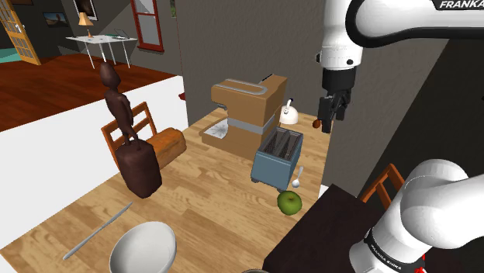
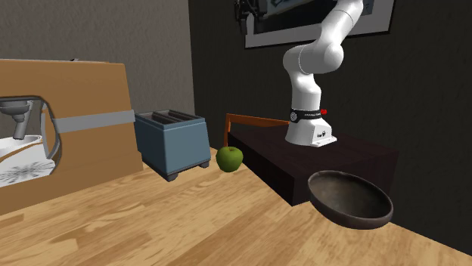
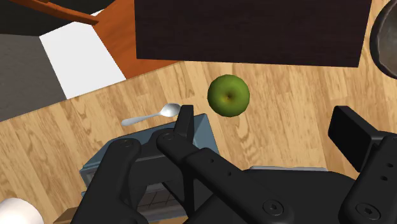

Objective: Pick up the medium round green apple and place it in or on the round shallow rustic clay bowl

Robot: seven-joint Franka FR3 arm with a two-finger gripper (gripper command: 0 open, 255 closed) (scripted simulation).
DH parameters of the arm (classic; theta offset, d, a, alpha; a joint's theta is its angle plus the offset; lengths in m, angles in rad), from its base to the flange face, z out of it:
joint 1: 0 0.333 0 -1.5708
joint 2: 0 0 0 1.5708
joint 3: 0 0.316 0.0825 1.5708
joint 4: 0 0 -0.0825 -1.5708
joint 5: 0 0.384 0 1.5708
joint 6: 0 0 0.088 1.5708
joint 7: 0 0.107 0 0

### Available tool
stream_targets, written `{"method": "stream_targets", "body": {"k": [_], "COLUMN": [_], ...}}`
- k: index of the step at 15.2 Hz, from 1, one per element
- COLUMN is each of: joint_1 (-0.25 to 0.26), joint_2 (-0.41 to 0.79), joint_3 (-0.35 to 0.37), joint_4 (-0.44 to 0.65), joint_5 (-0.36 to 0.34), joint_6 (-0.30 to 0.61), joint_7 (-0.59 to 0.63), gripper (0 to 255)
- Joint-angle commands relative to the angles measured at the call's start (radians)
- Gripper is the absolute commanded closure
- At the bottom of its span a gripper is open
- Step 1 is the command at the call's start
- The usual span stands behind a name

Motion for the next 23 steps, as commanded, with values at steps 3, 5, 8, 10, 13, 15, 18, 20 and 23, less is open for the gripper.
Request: {"method": "stream_targets", "body": {"k": [3,5,8,10,13,15,18,20,23], "joint_1": [-0.004,-0.008,-0.015,-0.02,-0.028,-0.034,-0.04,-0.043,-0.042], "joint_2": [-0.014,-0.021,-0.019,-0.006,0.031,0.07,0.154,0.226,0.361], "joint_3": [-0.009,-0.018,-0.031,-0.04,-0.054,-0.063,-0.078,-0.088,-0.105], "joint_4": [-0.076,-0.148,-0.248,-0.309,-0.391,-0.438,-0.495,-0.523,-0.549], "joint_5": [0.002,0.003,0.004,0.004,0.005,0.005,0.008,0.011,0.023], "joint_6": [0.075,0.153,0.274,0.36,0.498,0.597,0.756,0.87,1.049], "joint_7": [0.002,0.004,0.006,0.007,0.007,0.006,0.004,0.0,-0.01], "gripper": [0,0,0,0,0,0,0,0,0]}}
